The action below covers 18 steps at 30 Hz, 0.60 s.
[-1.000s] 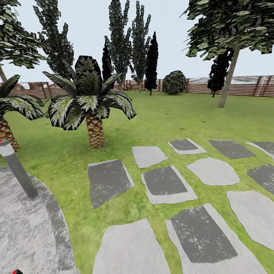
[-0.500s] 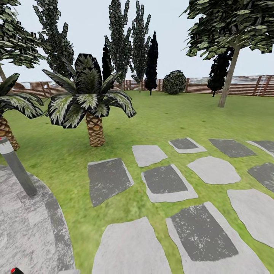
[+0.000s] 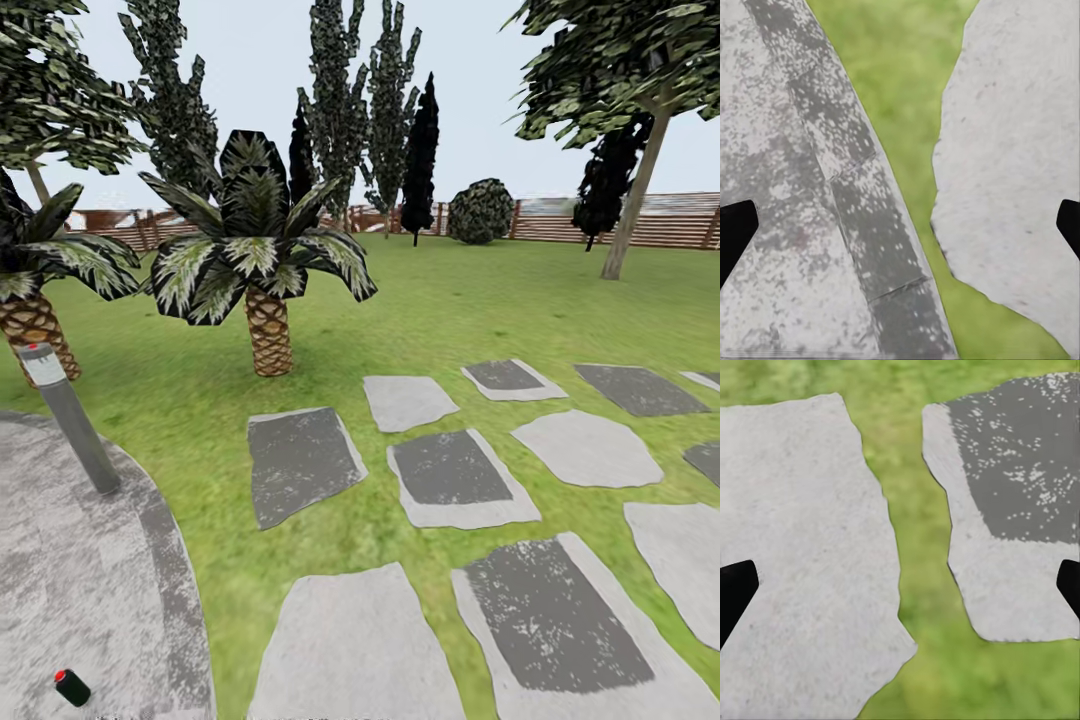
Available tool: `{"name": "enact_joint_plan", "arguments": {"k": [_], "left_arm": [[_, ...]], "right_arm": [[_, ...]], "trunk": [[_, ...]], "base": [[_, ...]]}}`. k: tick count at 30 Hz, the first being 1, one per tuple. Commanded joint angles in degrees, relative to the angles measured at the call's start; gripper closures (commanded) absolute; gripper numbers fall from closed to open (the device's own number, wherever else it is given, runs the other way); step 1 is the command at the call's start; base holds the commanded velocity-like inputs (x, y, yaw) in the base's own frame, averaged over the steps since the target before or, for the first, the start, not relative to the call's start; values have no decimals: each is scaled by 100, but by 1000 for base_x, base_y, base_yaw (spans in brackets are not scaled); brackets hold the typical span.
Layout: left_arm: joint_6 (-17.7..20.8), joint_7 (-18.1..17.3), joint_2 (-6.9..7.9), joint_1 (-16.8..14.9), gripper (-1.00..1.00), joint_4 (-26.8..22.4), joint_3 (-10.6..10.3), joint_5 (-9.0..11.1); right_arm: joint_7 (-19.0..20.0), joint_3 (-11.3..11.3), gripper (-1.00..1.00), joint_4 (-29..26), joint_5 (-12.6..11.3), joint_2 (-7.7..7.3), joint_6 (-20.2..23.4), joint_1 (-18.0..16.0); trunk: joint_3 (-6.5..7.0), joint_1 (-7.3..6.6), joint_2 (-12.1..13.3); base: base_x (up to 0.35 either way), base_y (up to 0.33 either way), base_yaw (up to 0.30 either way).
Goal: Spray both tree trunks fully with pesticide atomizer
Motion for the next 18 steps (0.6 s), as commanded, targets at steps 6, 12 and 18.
{"name": "enact_joint_plan", "arguments": {"k": [6, 12, 18], "left_arm": [[-18, -4, -1, -5, -100, 7, 3, 37], [-18, -4, -1, -5, -100, 7, 3, 37], [-18, -4, -1, -5, -100, 7, 3, 37]], "right_arm": [[-4, -3, -100, 2, 5, 0, -18, -2], [-4, -3, -100, 2, 5, 0, -20, -2], [-11, -3, -100, 1, 10, -11, -25, -2]], "trunk": [[-148, 132, -244], [-289, 263, -485], [-407, 395, -726]], "base": [[0, 0, 206], [0, 0, 203], [0, 0, 56]]}}
